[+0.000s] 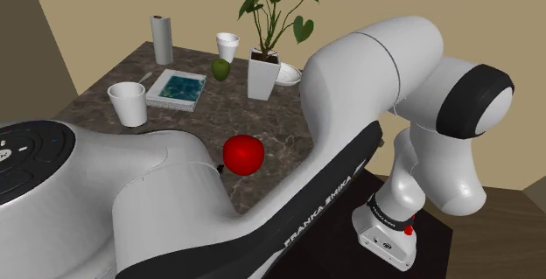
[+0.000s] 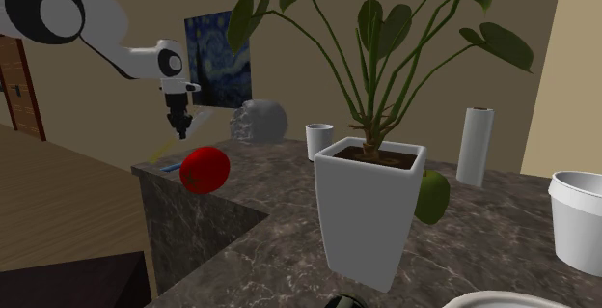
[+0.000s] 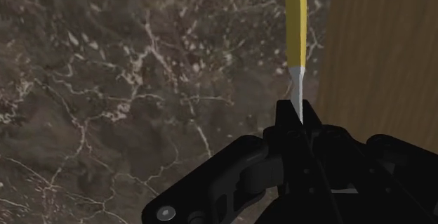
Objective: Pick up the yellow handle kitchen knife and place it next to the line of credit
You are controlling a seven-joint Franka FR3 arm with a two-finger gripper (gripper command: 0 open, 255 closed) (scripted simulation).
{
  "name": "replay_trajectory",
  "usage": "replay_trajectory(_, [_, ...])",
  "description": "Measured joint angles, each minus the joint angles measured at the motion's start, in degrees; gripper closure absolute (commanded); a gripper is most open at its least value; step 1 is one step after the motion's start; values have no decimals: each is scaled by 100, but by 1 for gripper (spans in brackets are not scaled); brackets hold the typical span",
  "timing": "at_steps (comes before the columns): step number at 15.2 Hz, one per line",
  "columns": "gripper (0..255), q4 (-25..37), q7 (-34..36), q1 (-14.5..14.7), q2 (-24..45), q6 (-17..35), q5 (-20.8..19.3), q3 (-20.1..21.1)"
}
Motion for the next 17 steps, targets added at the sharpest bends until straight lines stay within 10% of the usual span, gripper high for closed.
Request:
replay_trajectory(13, [255,-267,72,18,215,459,-103,-63])
replay_trajectory(14, [0,-267,72,18,216,459,-103,-63])
replay_trajectory(17, [0,-268,73,18,216,460,-103,-63])
